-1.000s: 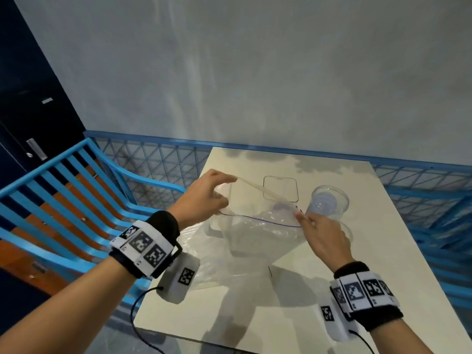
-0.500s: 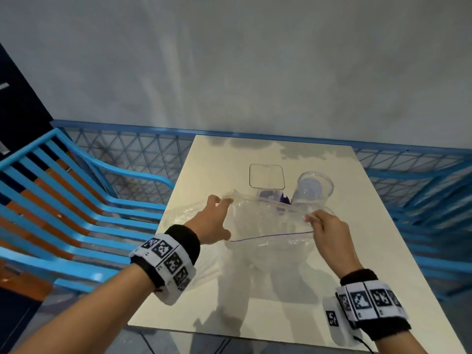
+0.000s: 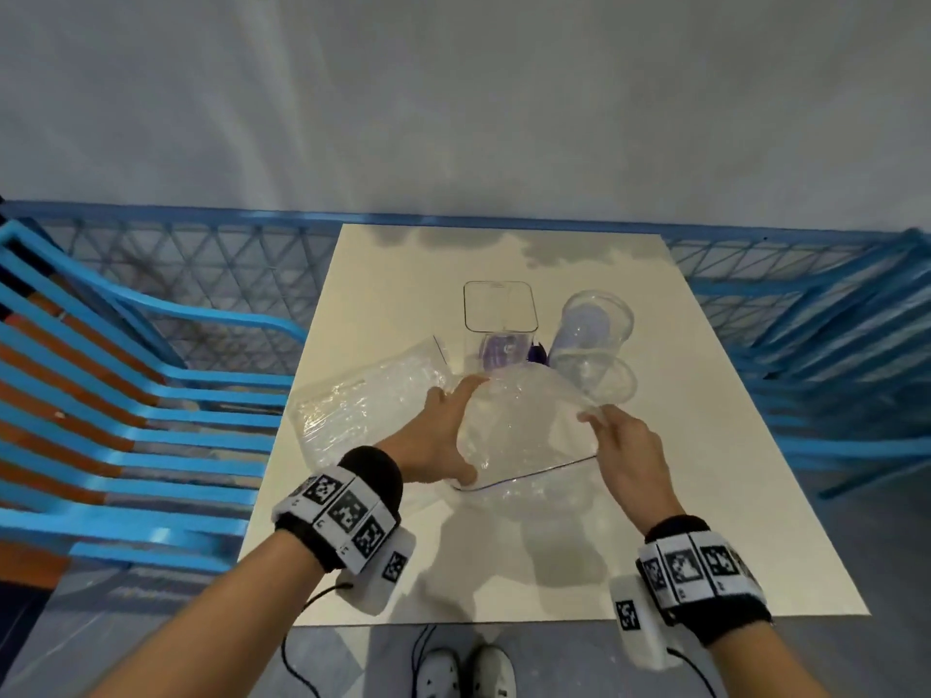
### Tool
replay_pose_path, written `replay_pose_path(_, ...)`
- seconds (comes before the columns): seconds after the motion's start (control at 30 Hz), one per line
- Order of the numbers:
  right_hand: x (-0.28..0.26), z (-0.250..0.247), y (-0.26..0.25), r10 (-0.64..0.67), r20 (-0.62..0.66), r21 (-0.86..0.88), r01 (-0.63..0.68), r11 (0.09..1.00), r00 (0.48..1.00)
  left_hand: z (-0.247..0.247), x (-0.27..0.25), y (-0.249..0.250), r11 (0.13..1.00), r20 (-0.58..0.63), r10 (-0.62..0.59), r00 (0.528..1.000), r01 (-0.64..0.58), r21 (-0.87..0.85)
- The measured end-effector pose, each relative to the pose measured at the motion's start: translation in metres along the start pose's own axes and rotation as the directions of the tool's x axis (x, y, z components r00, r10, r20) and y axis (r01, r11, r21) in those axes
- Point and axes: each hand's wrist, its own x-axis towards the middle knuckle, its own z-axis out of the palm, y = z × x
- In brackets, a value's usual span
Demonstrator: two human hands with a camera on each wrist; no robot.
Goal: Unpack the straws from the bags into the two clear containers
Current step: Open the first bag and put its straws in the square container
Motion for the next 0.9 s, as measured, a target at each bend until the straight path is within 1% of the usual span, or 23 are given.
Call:
replay_pose_path(0.03, -0.005, 0.003, -0.009, 0.000, 0.015, 0.033, 0.000, 0.999, 1.000, 0.005, 0.001, 0.008, 0.999, 0.047, 0.031, 0.998, -0.030, -0.030)
replay_pose_path(0.1, -0.014, 0.006, -0.026, -0.018, 0.033, 0.111, 0.014, 0.994, 0.999, 0.017, 0.005, 0.027, 0.975, 0.114, 0.135, 0.984, -0.112, -0.191)
replay_pose_path(0.17, -0.017, 0.000, -0.034, -0.027, -0.030, 0.258, 0.034, 0.966, 0.999, 0.020, 0.009, 0.041, 0.945, 0.085, 0.220, 0.972, -0.190, -0.265)
replay_pose_path(0.23, -0.016, -0.016, -0.032, -0.030, -0.136, 0.449, 0.089, 0.889, 0.990, 0.015, 0.012, 0.044, 0.928, 0.014, 0.236, 0.972, -0.221, -0.300)
replay_pose_path(0.27, -0.014, -0.024, -0.028, -0.008, -0.169, 0.502, 0.093, 0.860, 0.986, 0.012, 0.011, 0.043, 0.934, -0.020, 0.222, 0.975, -0.219, -0.283)
replay_pose_path(0.3, -0.014, -0.031, -0.022, 0.025, -0.182, 0.519, 0.075, 0.852, 0.983, 0.009, 0.012, 0.041, 0.951, -0.063, 0.197, 0.978, -0.206, -0.229)
replay_pose_path(0.33, -0.012, -0.035, -0.012, 0.055, -0.182, 0.500, 0.044, 0.865, 0.982, 0.007, 0.014, 0.037, 0.974, -0.101, 0.164, 0.981, -0.177, -0.140)
replay_pose_path(0.37, -0.011, -0.036, -0.001, 0.082, -0.187, 0.475, 0.017, 0.880, 0.979, 0.007, 0.015, 0.032, 0.990, -0.108, 0.127, 0.986, -0.133, -0.055)
replay_pose_path(0.4, -0.010, -0.035, 0.009, 0.105, -0.174, 0.444, -0.017, 0.896, 0.979, 0.008, 0.015, 0.028, 0.996, -0.062, 0.086, 0.994, -0.087, -0.001)
replay_pose_path(0.43, -0.011, -0.033, 0.017, 0.120, -0.165, 0.422, -0.040, 0.906, 0.979, 0.011, 0.015, 0.025, 0.998, 0.022, 0.047, 0.999, -0.048, 0.037)
replay_pose_path(0.47, -0.011, -0.030, 0.025, 0.137, -0.155, 0.413, -0.062, 0.909, 0.978, 0.016, 0.015, 0.023, 0.998, 0.121, 0.007, 0.993, -0.014, 0.056)
replay_pose_path(0.5, -0.011, -0.029, 0.029, 0.148, -0.145, 0.410, -0.077, 0.909, 0.978, 0.021, 0.016, 0.021, 0.997, 0.216, -0.037, 0.976, 0.023, 0.067)
replay_pose_path(0.53, -0.010, -0.027, 0.029, 0.151, -0.130, 0.412, -0.085, 0.907, 0.980, 0.028, 0.017, 0.019, 0.996, 0.282, -0.074, 0.956, 0.058, 0.062)
replay_pose_path(0.57, -0.008, -0.026, 0.029, 0.144, -0.108, 0.411, -0.087, 0.907, 0.984, 0.035, 0.020, 0.019, 0.995, 0.309, -0.096, 0.946, 0.087, 0.042)
replay_pose_path(0.6, -0.004, -0.024, 0.028, 0.119, -0.085, 0.399, -0.075, 0.914, 0.989, 0.041, 0.022, 0.021, 0.995, 0.301, -0.095, 0.949, 0.096, 0.012)
replay_pose_path(0.67, 0.003, -0.029, 0.022, 0.059, -0.039, 0.388, -0.039, 0.921, 0.998, 0.052, 0.031, 0.028, 0.997, 0.219, -0.032, 0.975, 0.047, -0.066)
replay_pose_path(0.7, 0.007, -0.034, 0.020, 0.037, -0.026, 0.410, -0.023, 0.912, 0.999, 0.056, 0.035, 0.033, 0.993, 0.168, 0.003, 0.986, 0.017, -0.116)
replay_pose_path(0.77, 0.018, -0.052, 0.023, 0.035, -0.033, 0.534, -0.012, 0.845, 0.999, 0.060, 0.041, 0.043, 0.957, 0.022, 0.055, 0.998, -0.046, -0.287)
replay_pose_path(0.8, 0.023, -0.062, 0.026, 0.054, -0.034, 0.593, -0.024, 0.805, 0.998, 0.062, 0.043, 0.049, 0.925, -0.063, 0.041, 0.997, -0.062, -0.376)
replay_pose_path(0.83, 0.028, -0.069, 0.032, 0.077, -0.020, 0.620, -0.048, 0.783, 0.997, 0.065, 0.045, 0.054, 0.901, -0.144, 0.020, 0.989, -0.080, -0.427)
replay_pose_path(0.87, 0.033, -0.073, 0.039, 0.096, 0.011, 0.605, -0.084, 0.792, 0.995, 0.070, 0.049, 0.059, 0.903, -0.205, -0.007, 0.979, -0.082, -0.422)
replay_pose_path(0.9, 0.037, -0.074, 0.047, 0.114, 0.074, 0.551, -0.136, 0.824, 0.991, 0.076, 0.051, 0.062, 0.934, -0.233, -0.036, 0.972, -0.050, -0.352)
